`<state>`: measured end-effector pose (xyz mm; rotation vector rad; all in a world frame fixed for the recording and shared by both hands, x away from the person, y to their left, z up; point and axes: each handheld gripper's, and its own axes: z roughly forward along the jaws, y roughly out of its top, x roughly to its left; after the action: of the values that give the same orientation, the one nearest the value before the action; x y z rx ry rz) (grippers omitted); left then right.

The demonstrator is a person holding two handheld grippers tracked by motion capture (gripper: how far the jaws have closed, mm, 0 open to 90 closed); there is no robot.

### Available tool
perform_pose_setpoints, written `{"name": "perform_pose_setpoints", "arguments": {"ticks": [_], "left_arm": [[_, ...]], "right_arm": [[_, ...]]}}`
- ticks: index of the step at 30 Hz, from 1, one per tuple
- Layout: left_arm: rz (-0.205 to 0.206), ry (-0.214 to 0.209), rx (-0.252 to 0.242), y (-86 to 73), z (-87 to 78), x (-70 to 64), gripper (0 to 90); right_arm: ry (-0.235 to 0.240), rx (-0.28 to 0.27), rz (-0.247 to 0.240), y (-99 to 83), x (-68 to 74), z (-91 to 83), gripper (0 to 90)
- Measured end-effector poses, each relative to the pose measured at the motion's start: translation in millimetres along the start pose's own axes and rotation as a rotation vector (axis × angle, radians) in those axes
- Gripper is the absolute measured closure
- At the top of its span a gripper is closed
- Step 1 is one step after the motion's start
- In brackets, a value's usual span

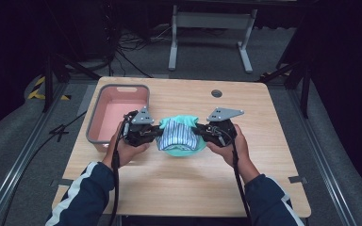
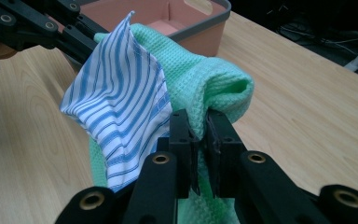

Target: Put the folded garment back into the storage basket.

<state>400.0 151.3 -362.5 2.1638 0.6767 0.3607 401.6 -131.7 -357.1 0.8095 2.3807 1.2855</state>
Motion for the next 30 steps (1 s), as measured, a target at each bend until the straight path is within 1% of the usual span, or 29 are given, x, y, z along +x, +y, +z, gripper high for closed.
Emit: {"name": "perform_pose_setpoints", "arguments": {"ticks": [1,2,3,4,5,6,7,9,11,12,14,15,16,18,19,20,22,23,24,27,30], "left_arm": [[0.005,0.010,0.001,0.1,-3.0,1.8,82.5],[0.005,0.014,0.000,0.1,-5.1,3.0,82.5],[-0.012,0.022,-0.005,-0.5,-10.1,5.4,82.5],[-0.012,0.022,-0.005,-0.5,-10.1,5.4,82.5],[-0.012,0.026,-0.006,-0.8,-12.5,6.9,82.5],[-0.009,0.033,-0.001,-1.0,-15.3,8.4,82.5],[-0.017,0.036,-0.004,-1.3,-18.0,9.5,82.5],[-0.017,0.048,-0.006,-1.7,-22.7,12.1,82.5],[-0.027,0.060,-0.008,-2.3,-27.8,14.7,82.5],[-0.022,0.069,-0.008,-2.3,-30.7,16.5,82.5],[-0.039,0.072,-0.015,-3.1,-35.2,18.1,82.5],[-0.039,0.072,-0.015,-3.1,-35.2,18.1,82.6],[-0.036,0.078,-0.019,-3.3,-37.0,19.4,82.6],[-0.047,0.084,-0.023,-4.4,-40.6,20.9,82.5],[-0.036,0.094,-0.023,-4.6,-42.6,22.7,82.5],[-0.047,0.097,-0.023,-5.0,-44.2,22.8,82.5],[-0.051,0.111,-0.030,-5.8,-49.0,26.2,82.5],[-0.051,0.111,-0.030,-5.8,-49.0,26.2,82.5],[-0.059,0.115,-0.030,-6.3,-50.5,27.0,82.5],[-0.056,0.133,-0.028,-8.4,-54.6,30.2,82.5],[-0.070,0.153,-0.029,-13.3,-58.5,34.5,82.5]], "right_arm": [[0.008,-0.006,-0.001,6.2,0.9,2.8,82.0],[0.011,-0.005,-0.001,8.5,1.6,4.0,82.0],[0.013,-0.009,-0.010,11.5,2.4,5.6,82.0],[0.013,-0.009,-0.010,11.5,2.4,5.6,82.0],[0.019,-0.011,-0.016,16.5,4.0,8.7,82.0],[0.019,-0.011,-0.016,16.5,4.0,8.7,82.0],[0.024,-0.012,-0.017,18.8,4.6,10.7,82.0],[0.031,-0.016,-0.020,23.7,5.6,14.4,82.0],[0.040,-0.021,-0.022,28.3,6.7,17.5,82.0],[0.045,-0.024,-0.025,31.1,7.4,19.6,82.0],[0.051,-0.025,-0.032,35.9,9.1,23.4,82.0],[0.056,-0.028,-0.033,38.3,9.9,25.4,82.0],[0.056,-0.028,-0.033,38.3,9.9,25.4,82.0],[0.061,-0.030,-0.035,42.0,11.3,29.0,81.9],[0.066,-0.030,-0.035,43.4,12.0,30.6,82.0],[0.073,-0.035,-0.038,45.9,13.3,33.8,82.0],[0.080,-0.041,-0.037,47.7,14.3,36.1,82.0],[0.082,-0.043,-0.039,49.3,15.0,38.0,81.9],[0.082,-0.043,-0.039,49.3,15.0,38.0,81.9],[0.088,-0.044,-0.043,53.5,17.2,42.7,81.9],[0.087,-0.047,-0.060,58.4,20.0,47.3,81.9]]}}
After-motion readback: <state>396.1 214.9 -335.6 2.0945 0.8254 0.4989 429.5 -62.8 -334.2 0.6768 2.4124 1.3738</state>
